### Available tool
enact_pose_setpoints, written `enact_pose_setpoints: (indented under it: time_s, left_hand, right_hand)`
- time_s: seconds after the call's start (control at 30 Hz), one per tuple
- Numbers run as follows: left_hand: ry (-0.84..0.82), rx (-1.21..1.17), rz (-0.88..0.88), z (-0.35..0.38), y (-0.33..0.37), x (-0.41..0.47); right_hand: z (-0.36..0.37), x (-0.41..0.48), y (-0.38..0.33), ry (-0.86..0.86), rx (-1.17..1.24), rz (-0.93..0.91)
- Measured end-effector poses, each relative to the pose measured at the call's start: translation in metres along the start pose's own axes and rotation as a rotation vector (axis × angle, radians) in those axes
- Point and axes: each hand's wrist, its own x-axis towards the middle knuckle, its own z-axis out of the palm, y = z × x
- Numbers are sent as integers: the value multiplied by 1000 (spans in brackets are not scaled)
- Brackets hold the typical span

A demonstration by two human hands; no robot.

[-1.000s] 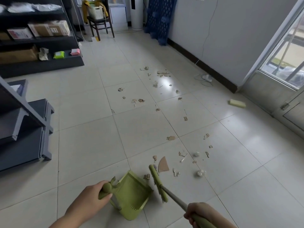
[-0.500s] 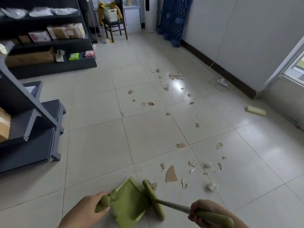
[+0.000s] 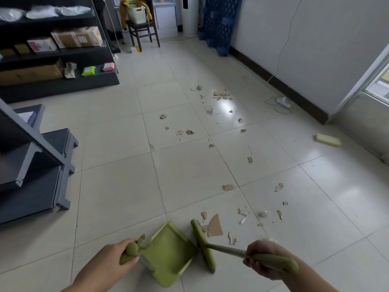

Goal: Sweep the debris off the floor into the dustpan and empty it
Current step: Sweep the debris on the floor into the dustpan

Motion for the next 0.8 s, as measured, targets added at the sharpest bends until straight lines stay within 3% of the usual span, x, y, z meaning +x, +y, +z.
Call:
enact_pose_setpoints:
  time_s: [0.47, 0.8]
  left_hand:
    - [-33, 9, 89, -1, 47, 58]
    - [-59, 26, 112, -11, 66, 104]
  right_hand:
    - [-54, 6, -35, 222, -176, -97]
    - [-64, 11, -48, 196, -112, -81]
